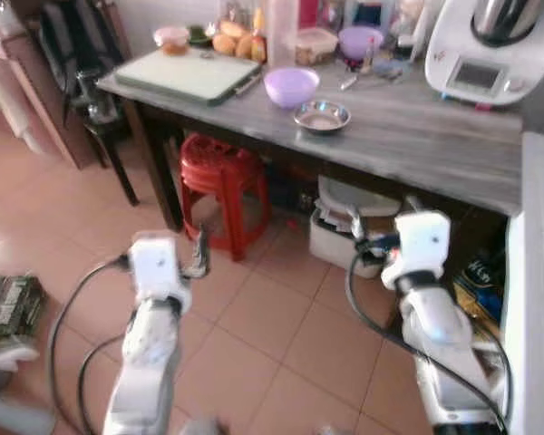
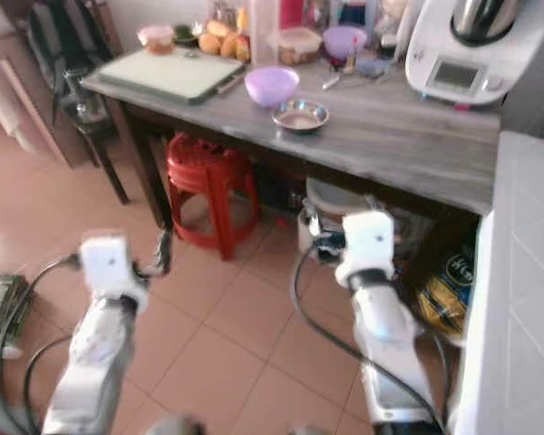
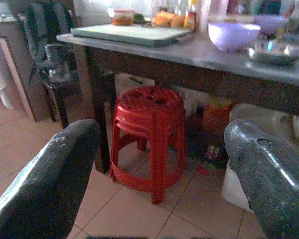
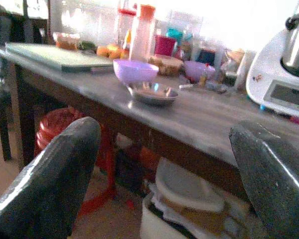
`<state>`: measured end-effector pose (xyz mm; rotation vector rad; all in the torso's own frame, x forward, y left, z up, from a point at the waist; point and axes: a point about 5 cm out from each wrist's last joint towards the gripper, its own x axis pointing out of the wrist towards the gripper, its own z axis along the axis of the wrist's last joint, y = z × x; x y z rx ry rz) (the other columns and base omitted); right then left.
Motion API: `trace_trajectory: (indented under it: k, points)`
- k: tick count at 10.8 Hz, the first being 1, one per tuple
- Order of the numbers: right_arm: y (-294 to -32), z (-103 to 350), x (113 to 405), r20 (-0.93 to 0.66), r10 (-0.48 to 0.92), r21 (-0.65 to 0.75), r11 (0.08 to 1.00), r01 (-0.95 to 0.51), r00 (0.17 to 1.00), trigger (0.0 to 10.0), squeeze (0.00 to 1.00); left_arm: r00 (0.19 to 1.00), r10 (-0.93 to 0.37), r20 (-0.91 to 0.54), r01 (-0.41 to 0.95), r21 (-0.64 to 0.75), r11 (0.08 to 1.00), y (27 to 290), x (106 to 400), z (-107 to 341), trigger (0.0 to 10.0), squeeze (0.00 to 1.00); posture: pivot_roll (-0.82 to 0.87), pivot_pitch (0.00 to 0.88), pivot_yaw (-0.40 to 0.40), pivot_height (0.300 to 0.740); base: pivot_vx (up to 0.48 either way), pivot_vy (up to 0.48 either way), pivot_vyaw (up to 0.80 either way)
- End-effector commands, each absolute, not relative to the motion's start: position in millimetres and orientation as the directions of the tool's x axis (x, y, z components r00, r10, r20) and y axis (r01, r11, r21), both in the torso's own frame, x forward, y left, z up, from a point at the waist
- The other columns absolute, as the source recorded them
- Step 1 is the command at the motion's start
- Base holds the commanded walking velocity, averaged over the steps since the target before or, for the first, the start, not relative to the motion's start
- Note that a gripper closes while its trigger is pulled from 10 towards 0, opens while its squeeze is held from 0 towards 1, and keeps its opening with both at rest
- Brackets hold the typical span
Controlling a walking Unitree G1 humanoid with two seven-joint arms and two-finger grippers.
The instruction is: Setting the table
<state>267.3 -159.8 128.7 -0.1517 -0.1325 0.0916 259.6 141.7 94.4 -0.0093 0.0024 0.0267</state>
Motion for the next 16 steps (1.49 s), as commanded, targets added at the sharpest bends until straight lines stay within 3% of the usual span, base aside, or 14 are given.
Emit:
trace_trajectory:
  k: [1, 3, 5, 8, 13, 16]
  points:
    - [-158, 139, 273, 0.175, 0.104, -0.158, 0.984, -0.077, 0.979, 10.0, 0.0, 0.999, 0.045, 0.016, -0.045, 0.013, 0.999, 146, 263, 96, 10.0, 0.0, -0.04, 0.0, -0.012, 0.74, 0.0, 0.0, 0.0]
    - [-159, 142, 282, 0.173, 0.114, -0.158, 0.984, -0.087, 0.978, 10.0, 0.0, 0.996, 0.06, 0.07, -0.061, 0.008, 0.998, 150, 275, 109, 10.0, 0.0, -0.03, 0.001, -0.027, 0.74, 0.0, 0.0, -0.4]
    - [-154, 141, 283, 0.173, 0.14, -0.16, 0.981, -0.113, 0.975, 10.0, 0.0, 0.994, -0.008, 0.114, 0.008, 0.002, 1.0, 140, 274, 118, 10.0, 0.0, -0.02, 0.053, -0.03, 0.74, 0.0, 0.0, -0.8]
    - [-150, 141, 275, 0.165, 0.149, -0.145, 0.981, -0.125, 0.975, 10.0, 0.0, 0.996, -0.026, 0.091, 0.028, -0.018, 0.999, 137, 265, 115, 10.0, 0.0, -0.03, 0.106, -0.022, 0.74, 0.0, 0.0, -0.8]
    - [-149, 133, 271, 0.127, 0.151, -0.131, 0.982, -0.135, 0.98, 10.0, 0.0, 0.996, -0.028, 0.084, 0.03, -0.019, 0.999, 142, 263, 119, 10.0, 0.0, -0.02, 0.135, -0.029, 0.74, 0.0, -0.278, -0.8]
    - [-147, 137, 274, 0.136, 0.164, -0.129, 0.981, -0.146, 0.977, 10.0, 0.0, 0.996, -0.025, 0.091, 0.027, -0.024, 0.999, 143, 265, 125, 10.0, 0.0, -0.02, 0.154, -0.031, 0.74, 0.0, -0.099, -0.34]
